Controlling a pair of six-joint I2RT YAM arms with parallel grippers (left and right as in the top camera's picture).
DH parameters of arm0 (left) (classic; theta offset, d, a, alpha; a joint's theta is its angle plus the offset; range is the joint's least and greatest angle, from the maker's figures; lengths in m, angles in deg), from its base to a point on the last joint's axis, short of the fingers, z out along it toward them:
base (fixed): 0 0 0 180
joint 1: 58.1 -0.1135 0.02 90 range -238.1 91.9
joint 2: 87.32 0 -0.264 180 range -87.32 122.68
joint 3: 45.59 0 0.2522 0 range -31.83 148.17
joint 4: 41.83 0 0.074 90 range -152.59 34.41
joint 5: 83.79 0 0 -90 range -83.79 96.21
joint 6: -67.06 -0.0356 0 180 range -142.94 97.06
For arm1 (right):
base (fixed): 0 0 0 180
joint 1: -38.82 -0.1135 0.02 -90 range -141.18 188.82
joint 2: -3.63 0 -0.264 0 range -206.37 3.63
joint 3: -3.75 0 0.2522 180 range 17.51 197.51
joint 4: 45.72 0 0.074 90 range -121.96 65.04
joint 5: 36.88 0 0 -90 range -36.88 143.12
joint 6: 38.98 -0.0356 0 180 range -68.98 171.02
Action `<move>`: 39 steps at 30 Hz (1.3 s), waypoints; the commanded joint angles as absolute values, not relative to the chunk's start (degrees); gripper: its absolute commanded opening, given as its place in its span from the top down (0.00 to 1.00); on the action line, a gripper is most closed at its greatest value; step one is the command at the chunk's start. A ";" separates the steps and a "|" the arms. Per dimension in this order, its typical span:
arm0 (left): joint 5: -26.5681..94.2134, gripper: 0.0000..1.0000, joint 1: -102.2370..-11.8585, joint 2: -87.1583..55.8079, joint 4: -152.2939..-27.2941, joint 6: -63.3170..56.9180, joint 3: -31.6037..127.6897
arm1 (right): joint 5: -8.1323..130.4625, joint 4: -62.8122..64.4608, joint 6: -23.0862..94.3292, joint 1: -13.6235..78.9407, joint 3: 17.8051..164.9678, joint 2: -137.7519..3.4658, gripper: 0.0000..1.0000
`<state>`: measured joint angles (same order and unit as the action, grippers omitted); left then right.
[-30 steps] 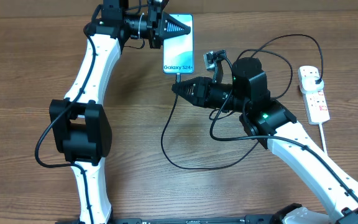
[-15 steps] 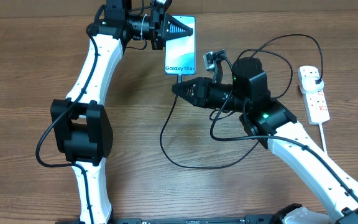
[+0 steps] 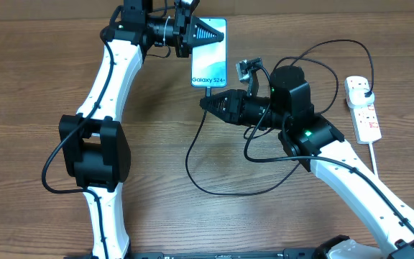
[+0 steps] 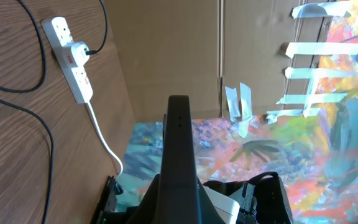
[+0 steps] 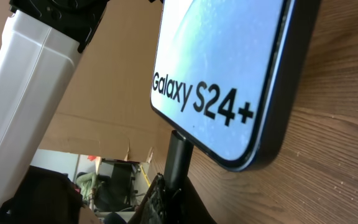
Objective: Plug charger to phone and switch on socket
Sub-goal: 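Push the USB-C plug upward into the phone's bottom port with right gripper, then lower the phone flat onto the table with the left gripper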
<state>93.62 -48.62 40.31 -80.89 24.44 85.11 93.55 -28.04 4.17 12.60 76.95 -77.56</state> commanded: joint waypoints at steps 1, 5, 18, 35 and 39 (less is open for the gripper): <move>96.86 0.96 -47.20 40.07 -81.17 21.82 86.03 | 90.75 -29.07 4.56 14.53 77.04 -77.51 0.96; 96.86 0.96 -47.20 40.07 -81.17 21.82 86.03 | 90.73 -28.89 4.58 14.53 77.04 -77.51 0.96; 96.40 0.96 -48.69 40.07 -81.06 20.83 86.03 | 91.80 -27.12 5.52 14.53 77.04 -77.51 0.57; 64.60 0.96 -52.14 40.09 -109.78 -10.45 83.65 | 91.78 -20.02 8.74 16.45 77.04 -77.51 0.35; 53.54 0.96 -52.12 40.36 -116.97 -16.11 83.65 | 91.51 -17.44 10.95 16.74 77.04 -77.51 0.35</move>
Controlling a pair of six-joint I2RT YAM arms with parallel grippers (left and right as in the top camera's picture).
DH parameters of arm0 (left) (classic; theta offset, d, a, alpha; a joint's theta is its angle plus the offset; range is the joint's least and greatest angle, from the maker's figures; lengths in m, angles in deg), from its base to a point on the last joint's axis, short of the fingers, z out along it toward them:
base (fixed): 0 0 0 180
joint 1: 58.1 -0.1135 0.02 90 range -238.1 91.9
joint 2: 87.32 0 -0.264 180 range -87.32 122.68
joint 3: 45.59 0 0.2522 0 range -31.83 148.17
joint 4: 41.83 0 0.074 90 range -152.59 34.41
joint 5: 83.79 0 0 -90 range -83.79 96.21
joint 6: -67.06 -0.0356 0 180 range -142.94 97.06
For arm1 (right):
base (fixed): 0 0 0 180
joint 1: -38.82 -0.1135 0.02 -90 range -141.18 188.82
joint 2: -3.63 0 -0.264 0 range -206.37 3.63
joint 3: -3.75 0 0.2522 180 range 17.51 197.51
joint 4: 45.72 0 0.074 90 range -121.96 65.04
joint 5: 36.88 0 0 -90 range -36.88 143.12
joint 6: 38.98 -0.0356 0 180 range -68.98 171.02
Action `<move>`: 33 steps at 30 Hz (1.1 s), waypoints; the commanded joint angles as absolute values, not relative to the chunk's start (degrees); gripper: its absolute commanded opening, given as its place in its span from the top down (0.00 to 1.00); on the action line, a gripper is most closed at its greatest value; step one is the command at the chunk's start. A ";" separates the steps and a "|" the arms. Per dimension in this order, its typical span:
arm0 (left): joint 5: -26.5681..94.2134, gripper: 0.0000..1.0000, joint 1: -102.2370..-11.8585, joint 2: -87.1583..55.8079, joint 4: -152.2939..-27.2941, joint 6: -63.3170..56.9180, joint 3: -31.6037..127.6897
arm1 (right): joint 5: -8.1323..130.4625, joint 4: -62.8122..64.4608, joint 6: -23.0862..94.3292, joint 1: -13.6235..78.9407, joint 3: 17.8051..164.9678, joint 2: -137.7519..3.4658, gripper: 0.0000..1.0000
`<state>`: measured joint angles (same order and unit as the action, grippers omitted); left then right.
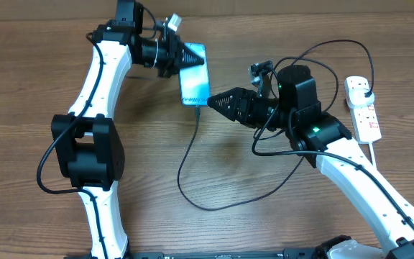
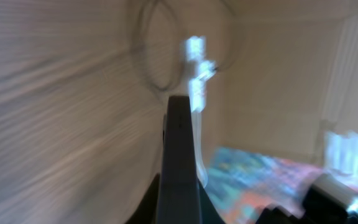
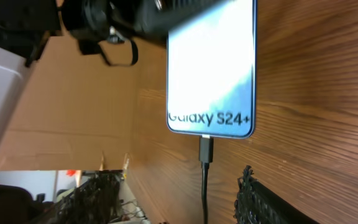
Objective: Plug charger to phone and switch on socket
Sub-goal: 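Lower the phone flat onto the table with the left gripper, then open the left gripper off the phone and lift it away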
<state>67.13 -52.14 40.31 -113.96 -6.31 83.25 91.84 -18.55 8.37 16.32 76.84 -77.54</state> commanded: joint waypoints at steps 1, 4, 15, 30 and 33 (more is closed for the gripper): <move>51.72 0.96 -52.12 40.46 -118.00 -17.22 83.65 | 91.16 -16.72 11.05 16.74 77.04 -77.51 0.35; 48.34 0.96 -52.14 41.47 -119.84 -19.47 83.65 | 89.94 -14.49 11.14 16.74 77.04 -77.51 0.34; 45.84 0.96 -52.14 49.19 -121.06 -21.48 83.65 | 88.72 -8.32 15.58 16.74 77.04 -77.51 0.30; 36.29 0.95 -52.03 51.96 -122.98 -17.99 83.63 | 88.74 -7.80 16.67 16.74 77.04 -77.51 0.26; 35.18 0.96 -51.92 51.98 -122.96 -16.46 83.32 | 88.74 -7.82 16.67 16.74 77.04 -77.51 0.26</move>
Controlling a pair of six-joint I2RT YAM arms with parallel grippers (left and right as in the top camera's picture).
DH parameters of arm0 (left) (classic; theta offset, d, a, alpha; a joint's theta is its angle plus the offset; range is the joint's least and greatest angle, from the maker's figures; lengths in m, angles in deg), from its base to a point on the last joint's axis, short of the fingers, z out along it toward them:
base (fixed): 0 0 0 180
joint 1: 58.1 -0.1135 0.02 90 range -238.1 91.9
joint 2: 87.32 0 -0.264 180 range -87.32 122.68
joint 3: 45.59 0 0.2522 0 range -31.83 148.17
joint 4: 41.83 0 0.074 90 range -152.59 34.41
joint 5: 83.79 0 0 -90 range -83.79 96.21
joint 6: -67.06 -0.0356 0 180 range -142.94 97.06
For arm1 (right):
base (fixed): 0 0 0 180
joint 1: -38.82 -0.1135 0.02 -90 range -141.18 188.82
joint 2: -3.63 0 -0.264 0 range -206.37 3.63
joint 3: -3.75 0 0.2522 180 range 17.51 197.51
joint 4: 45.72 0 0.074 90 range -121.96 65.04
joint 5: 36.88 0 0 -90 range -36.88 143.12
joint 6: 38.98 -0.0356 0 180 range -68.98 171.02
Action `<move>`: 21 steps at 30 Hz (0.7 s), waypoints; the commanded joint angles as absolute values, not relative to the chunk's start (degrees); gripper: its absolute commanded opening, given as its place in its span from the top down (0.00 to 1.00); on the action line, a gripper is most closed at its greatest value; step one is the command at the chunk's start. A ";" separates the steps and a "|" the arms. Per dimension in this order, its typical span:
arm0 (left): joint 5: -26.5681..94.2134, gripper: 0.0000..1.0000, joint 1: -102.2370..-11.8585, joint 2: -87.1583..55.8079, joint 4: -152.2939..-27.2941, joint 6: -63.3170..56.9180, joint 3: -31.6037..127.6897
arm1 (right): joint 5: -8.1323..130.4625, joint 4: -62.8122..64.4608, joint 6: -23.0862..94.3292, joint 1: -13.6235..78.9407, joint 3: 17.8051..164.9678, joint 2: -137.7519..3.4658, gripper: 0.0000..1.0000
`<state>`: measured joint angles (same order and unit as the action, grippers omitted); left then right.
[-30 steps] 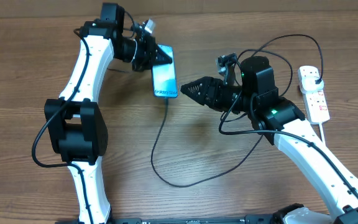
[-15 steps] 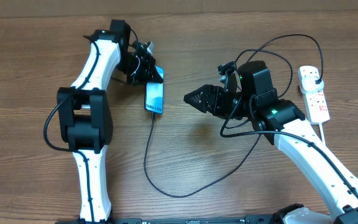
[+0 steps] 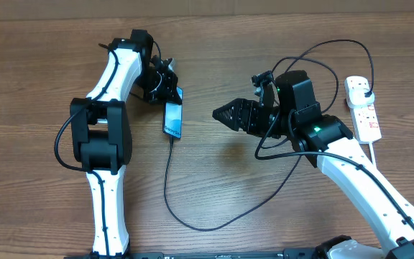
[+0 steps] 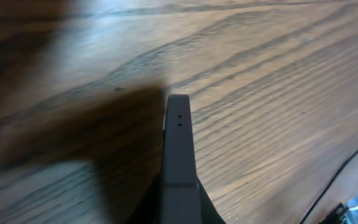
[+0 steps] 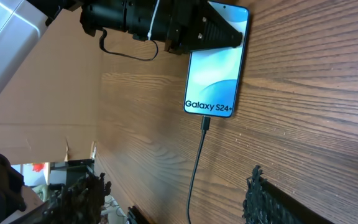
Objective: Plug charger to phone and switch on socket
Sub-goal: 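Open the left gripper off the phone and lift it away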
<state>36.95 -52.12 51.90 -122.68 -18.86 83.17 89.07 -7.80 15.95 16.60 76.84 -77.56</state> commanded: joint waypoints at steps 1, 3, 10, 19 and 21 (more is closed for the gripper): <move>35.16 0.96 -51.90 51.98 -123.03 -16.46 83.21 | 88.74 -7.82 16.67 16.74 77.04 -77.51 0.26; 35.16 0.96 -51.90 51.98 -122.90 -16.39 82.77 | 88.74 -7.82 16.67 16.74 77.04 -77.51 0.26; 34.08 0.86 -51.64 52.07 -122.87 -16.06 82.58 | 88.74 -7.82 16.67 16.74 77.04 -77.51 0.26; 33.98 0.71 -51.66 52.07 -123.03 -16.06 82.58 | 88.74 -7.80 16.67 16.74 77.04 -77.51 0.26; 33.82 0.65 -51.66 52.07 -123.11 -16.08 82.58 | 88.74 -7.80 16.67 16.74 77.04 -77.51 0.26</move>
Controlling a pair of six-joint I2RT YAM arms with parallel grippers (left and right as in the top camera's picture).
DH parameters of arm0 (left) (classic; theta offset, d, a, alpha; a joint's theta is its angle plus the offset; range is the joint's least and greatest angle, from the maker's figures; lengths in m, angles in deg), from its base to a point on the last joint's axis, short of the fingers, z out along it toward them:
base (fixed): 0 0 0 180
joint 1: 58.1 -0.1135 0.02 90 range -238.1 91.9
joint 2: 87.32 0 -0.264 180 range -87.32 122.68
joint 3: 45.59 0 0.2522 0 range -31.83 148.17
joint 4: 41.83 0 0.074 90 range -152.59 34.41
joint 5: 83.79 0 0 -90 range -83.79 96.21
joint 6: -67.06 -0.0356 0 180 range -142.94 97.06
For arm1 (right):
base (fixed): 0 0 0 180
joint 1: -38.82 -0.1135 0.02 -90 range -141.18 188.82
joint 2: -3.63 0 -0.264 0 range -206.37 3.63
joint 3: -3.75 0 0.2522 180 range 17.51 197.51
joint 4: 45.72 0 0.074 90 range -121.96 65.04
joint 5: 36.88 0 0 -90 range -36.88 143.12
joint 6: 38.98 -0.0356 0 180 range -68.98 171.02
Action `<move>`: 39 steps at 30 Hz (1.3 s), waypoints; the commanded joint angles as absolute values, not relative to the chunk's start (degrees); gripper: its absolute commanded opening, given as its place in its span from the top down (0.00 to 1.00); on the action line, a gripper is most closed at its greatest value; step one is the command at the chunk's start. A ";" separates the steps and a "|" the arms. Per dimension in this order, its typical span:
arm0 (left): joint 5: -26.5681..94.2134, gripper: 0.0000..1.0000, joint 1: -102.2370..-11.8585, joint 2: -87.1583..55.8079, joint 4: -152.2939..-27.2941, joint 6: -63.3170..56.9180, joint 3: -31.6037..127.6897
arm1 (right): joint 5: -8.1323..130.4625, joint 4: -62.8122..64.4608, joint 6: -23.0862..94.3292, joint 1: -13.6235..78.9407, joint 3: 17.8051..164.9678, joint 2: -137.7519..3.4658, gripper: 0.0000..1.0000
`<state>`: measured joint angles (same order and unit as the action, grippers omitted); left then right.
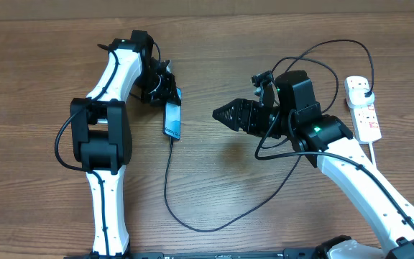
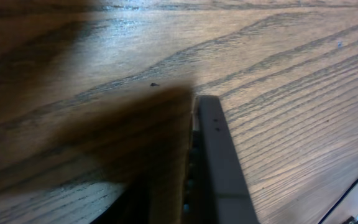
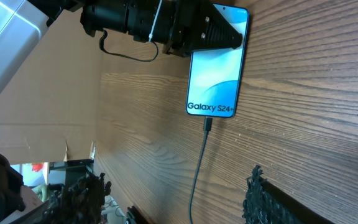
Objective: Plug charger to phone and switch on socket
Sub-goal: 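Open the left gripper off the phone and lift it away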
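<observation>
The phone point(image 1: 172, 119) lies face up on the wood, its lit screen point(image 3: 215, 78) reading Galaxy S24+. The black charger cable point(image 1: 167, 187) is plugged into its lower end point(image 3: 207, 124). My left gripper point(image 1: 169, 92) is at the phone's top end. In the left wrist view its fingers point(image 2: 213, 143) stand slightly parted, open point(image 2: 194, 102), with a blue glint in the gap. My right gripper point(image 1: 218, 113) hovers to the right of the phone, wide open point(image 3: 173, 190) and empty. The white power strip point(image 1: 361, 108) lies at the far right with the charger in it.
The cable runs in a wide loop from the phone past the table's front and back under the right arm point(image 1: 315, 137) to the strip. A white lead runs from the strip toward the front right edge.
In the left wrist view the single shut bar of fingers has split into two with a narrow gap. The phone, the cable and the right arm stand as before.
First my left gripper held the phone at the far middle, with the right gripper's tips at the plug under it. Then the phone was further left, cable attached, right gripper drawn back. Later the phone lay at the left; now the left fingers have parted.
</observation>
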<state>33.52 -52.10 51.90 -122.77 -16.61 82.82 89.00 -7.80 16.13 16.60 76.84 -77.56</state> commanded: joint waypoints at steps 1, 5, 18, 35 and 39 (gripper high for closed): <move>33.80 0.64 -51.66 52.07 -123.11 -16.08 82.58 | 88.74 -7.80 16.67 16.74 77.04 -77.51 0.26; 33.04 0.62 -51.66 52.07 -123.27 -16.08 82.58 | 88.74 -7.78 16.67 16.74 77.04 -77.51 0.26; 27.70 0.63 -51.66 52.07 -124.38 -16.11 82.58 | 88.74 -7.78 16.67 16.74 77.04 -77.51 0.26; 11.40 0.52 -51.81 52.05 -126.02 -14.47 83.10 | 88.72 -6.73 16.85 16.74 77.04 -77.51 0.27; 9.36 0.51 -51.81 51.83 -127.25 -13.40 84.68 | 88.32 -6.07 17.06 16.74 77.04 -77.51 0.27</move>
